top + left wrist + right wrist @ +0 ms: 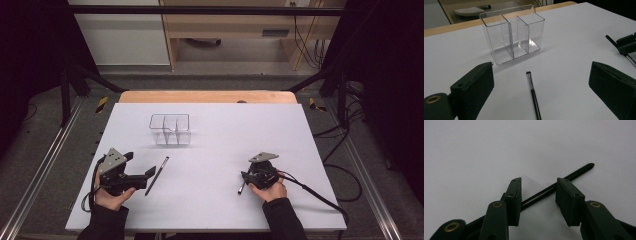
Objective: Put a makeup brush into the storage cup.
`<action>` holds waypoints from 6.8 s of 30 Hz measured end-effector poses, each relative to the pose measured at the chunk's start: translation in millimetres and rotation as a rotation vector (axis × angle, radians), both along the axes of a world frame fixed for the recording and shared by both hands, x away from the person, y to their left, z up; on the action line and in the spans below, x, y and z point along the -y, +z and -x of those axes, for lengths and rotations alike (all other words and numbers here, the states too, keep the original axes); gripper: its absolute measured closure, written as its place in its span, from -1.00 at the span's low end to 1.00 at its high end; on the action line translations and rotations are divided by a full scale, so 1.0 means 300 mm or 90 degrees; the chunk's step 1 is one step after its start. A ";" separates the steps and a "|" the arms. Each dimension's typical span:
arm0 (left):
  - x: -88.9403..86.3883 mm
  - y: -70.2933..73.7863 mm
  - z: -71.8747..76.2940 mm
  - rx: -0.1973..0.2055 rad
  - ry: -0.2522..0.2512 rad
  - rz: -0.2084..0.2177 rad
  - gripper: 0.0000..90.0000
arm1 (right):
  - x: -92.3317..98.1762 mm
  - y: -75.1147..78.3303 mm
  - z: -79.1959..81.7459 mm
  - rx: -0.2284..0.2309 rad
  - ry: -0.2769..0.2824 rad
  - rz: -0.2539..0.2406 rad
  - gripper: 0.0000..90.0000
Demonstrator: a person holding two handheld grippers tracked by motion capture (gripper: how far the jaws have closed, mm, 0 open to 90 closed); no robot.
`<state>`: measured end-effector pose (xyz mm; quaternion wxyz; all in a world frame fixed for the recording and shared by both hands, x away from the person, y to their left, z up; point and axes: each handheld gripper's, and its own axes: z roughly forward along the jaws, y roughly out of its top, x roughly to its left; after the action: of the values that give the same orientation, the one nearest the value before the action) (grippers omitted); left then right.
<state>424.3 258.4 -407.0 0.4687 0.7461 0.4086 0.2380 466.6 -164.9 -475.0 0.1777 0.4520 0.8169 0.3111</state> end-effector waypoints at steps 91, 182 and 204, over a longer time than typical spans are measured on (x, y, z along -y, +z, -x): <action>0.010 -0.003 0.000 -0.002 -0.014 -0.006 -0.87 | 0.003 0.003 -0.042 -0.008 0.013 -0.026 0.80; 0.020 -0.008 -0.002 -0.013 -0.023 -0.015 -0.87 | -0.049 0.081 -0.082 -0.184 0.076 0.119 0.87; 0.074 -0.015 0.003 -0.014 -0.052 -0.045 -0.87 | -0.037 0.259 -0.047 -0.104 0.131 0.004 0.87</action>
<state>423.5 236.2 -411.5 0.4472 0.7808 0.3741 0.2248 480.8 -153.8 -397.2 0.0792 0.3892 0.8715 0.2875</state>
